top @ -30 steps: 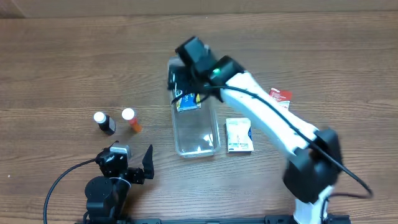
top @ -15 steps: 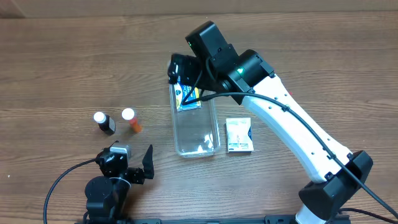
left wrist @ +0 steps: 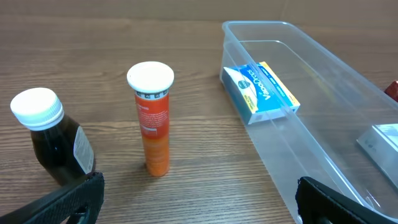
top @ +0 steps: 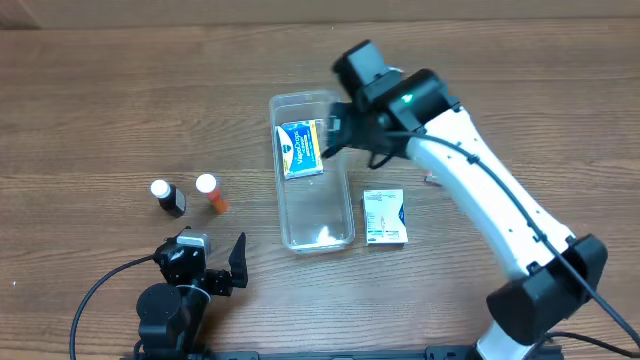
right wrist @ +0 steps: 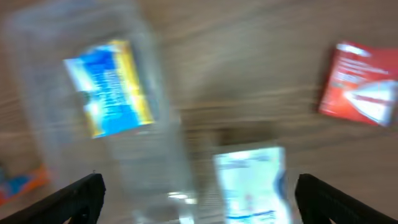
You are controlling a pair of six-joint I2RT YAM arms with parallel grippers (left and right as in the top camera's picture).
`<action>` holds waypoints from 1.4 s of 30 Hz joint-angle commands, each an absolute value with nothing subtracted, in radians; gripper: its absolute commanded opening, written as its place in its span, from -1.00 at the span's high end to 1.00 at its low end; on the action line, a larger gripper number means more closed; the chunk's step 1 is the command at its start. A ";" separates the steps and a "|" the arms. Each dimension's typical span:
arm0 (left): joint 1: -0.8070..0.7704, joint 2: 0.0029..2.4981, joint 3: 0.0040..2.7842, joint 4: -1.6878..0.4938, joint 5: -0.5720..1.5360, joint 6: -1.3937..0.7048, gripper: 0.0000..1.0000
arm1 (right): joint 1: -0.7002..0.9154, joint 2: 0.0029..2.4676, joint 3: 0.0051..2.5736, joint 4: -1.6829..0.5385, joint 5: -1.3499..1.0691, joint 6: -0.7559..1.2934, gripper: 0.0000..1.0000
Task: Pack container
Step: 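Move the right gripper to the white sachet and grasp it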
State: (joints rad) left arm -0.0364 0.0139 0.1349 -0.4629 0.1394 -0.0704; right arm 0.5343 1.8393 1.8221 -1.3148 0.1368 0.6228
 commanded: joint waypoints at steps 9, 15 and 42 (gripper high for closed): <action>-0.025 0.005 0.131 -0.459 0.147 -0.052 -1.00 | 0.376 1.841 1.487 -1.319 0.095 0.568 -1.00; -0.025 0.005 0.131 -0.459 0.147 -0.052 -1.00 | 0.506 1.841 1.393 -1.267 0.084 0.522 -1.00; -0.025 0.005 0.131 -0.459 0.147 -0.052 -1.00 | 0.495 1.842 1.296 -1.065 0.030 0.384 -1.00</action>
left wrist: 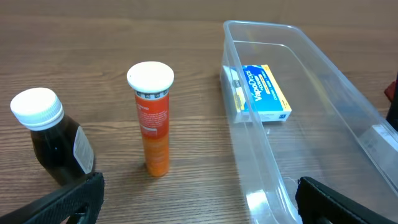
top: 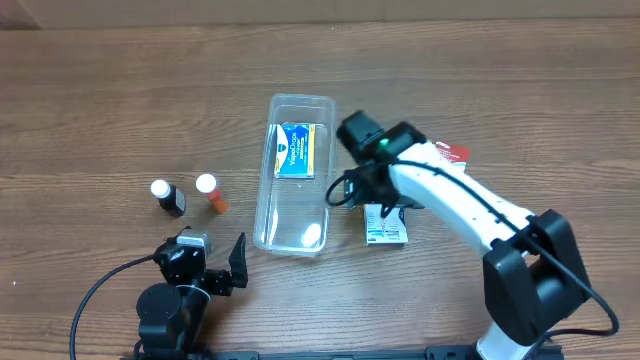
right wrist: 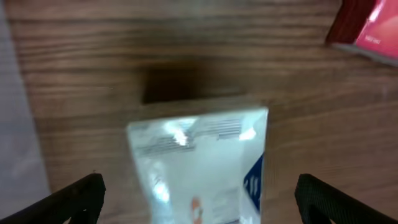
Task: Pack container
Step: 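Move the right gripper to the white sachet and grasp it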
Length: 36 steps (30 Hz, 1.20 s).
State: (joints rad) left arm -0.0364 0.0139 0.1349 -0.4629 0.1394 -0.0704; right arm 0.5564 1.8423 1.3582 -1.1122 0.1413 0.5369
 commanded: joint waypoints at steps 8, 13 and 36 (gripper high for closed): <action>-0.025 0.005 0.131 -0.459 0.147 -0.052 -1.00 | 0.415 1.842 1.190 -0.999 -0.146 0.174 -1.00; -0.025 0.005 0.131 -0.459 0.147 -0.052 -1.00 | 0.421 1.842 1.178 -0.990 -0.134 0.206 -0.98; -0.025 0.005 0.131 -0.459 0.147 -0.052 -1.00 | 0.558 1.730 1.161 -0.979 -0.039 0.175 -1.00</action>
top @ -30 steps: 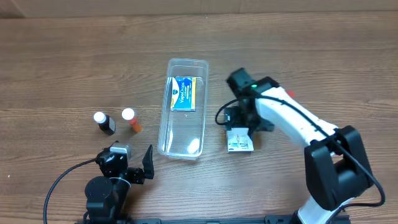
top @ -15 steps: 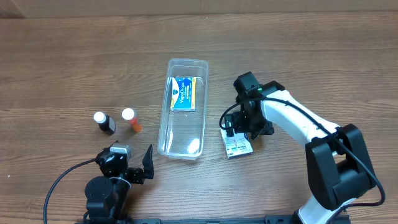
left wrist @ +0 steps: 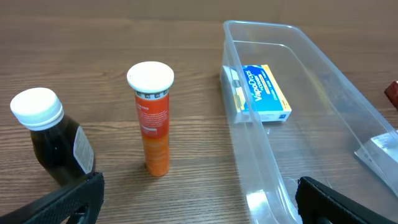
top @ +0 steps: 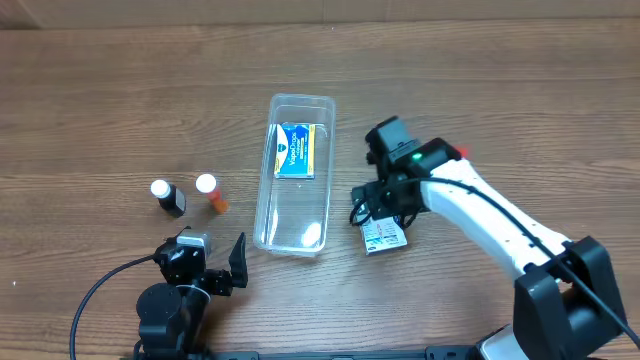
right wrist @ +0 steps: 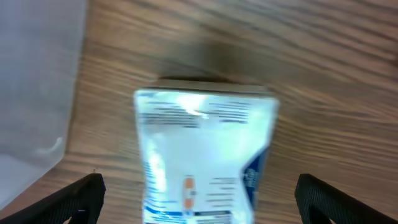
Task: Pack container
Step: 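Move the right gripper to the white sachet and grasp it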
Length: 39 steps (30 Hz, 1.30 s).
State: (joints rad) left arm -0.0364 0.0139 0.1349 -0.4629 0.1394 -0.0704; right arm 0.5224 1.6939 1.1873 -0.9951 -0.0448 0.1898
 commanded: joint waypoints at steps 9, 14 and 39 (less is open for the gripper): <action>-0.025 0.005 0.131 -0.459 0.147 -0.052 -1.00 | 0.555 1.772 1.107 -0.961 0.014 0.327 -1.00; -0.025 0.005 0.131 -0.459 0.147 -0.052 -1.00 | 0.548 1.777 1.104 -0.923 0.017 0.327 -1.00; -0.025 0.005 0.131 -0.459 0.147 -0.052 -1.00 | 0.575 1.696 1.098 -0.931 0.065 0.352 -1.00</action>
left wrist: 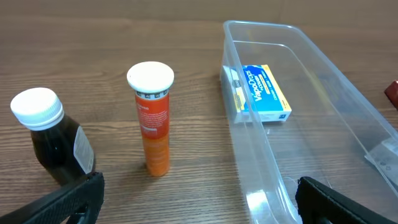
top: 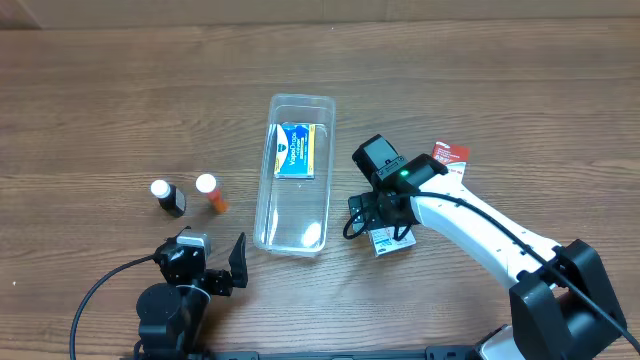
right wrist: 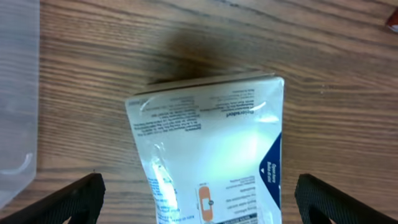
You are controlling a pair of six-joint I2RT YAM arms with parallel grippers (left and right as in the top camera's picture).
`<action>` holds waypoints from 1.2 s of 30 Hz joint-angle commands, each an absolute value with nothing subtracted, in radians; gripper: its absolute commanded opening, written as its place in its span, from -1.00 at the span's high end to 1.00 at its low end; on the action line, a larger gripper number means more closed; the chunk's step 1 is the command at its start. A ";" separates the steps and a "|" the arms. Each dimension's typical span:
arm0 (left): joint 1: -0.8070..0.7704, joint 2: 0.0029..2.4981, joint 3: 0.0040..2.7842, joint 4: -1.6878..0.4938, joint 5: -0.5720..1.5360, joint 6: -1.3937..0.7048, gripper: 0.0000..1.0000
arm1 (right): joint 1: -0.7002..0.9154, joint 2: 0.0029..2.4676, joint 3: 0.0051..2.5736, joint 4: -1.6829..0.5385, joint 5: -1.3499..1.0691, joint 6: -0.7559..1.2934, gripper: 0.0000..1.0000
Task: Pack container
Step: 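Move the right gripper to the white sachet and grasp it, then lower the white sachet into the container beside the VapoDrops box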
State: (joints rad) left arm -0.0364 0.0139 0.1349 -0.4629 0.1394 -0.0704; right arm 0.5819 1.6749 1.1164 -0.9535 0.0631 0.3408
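Observation:
A clear plastic container (top: 262, 205) lies mid-table with a blue-and-yellow box (top: 296, 149) flat in its far end. Right of it lies a white bandage box (top: 386, 241), slightly askew. My right gripper (top: 382, 226) hangs open over that box. In the right wrist view the white box (right wrist: 211, 149) fills the space between the spread fingertips (right wrist: 68, 199) and nothing is gripped. My left gripper (left wrist: 199, 205) rests open at the front left, facing an orange tube (left wrist: 152, 121), a dark bottle (left wrist: 50, 137) and the container (left wrist: 249, 149).
A red box (top: 449, 153) lies on the wood behind the right arm. The orange tube (top: 211, 193) and dark bottle (top: 167, 197) stand side by side left of the container. Cables trail from the left arm at the front edge.
My right wrist has shifted a little left and nearer over the white box, which looks larger and turned in its view. The gripper is still open. The left arm has not moved.
My right gripper was open over the container's far end, just after the blue box lay there. Then the container's near end stood further left and the gripper was over the white box. Later the box lay tilted, and now the gripper sits closer above it.

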 commanded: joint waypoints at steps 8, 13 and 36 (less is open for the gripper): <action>-0.025 0.005 0.131 -0.459 0.147 -0.052 -1.00 | 0.559 1.792 1.079 -0.891 0.085 0.333 -1.00; -0.025 0.005 0.131 -0.459 0.147 -0.052 -1.00 | 0.560 1.789 1.098 -0.904 0.074 0.342 -0.77; -0.025 0.005 0.131 -0.459 0.147 -0.052 -1.00 | 0.749 1.781 1.722 -1.047 0.047 0.718 -0.36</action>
State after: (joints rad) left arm -0.0364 0.0135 0.1349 -0.4629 0.1394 -0.0704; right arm 0.6933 1.7454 1.7321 -1.0657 0.0555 0.5869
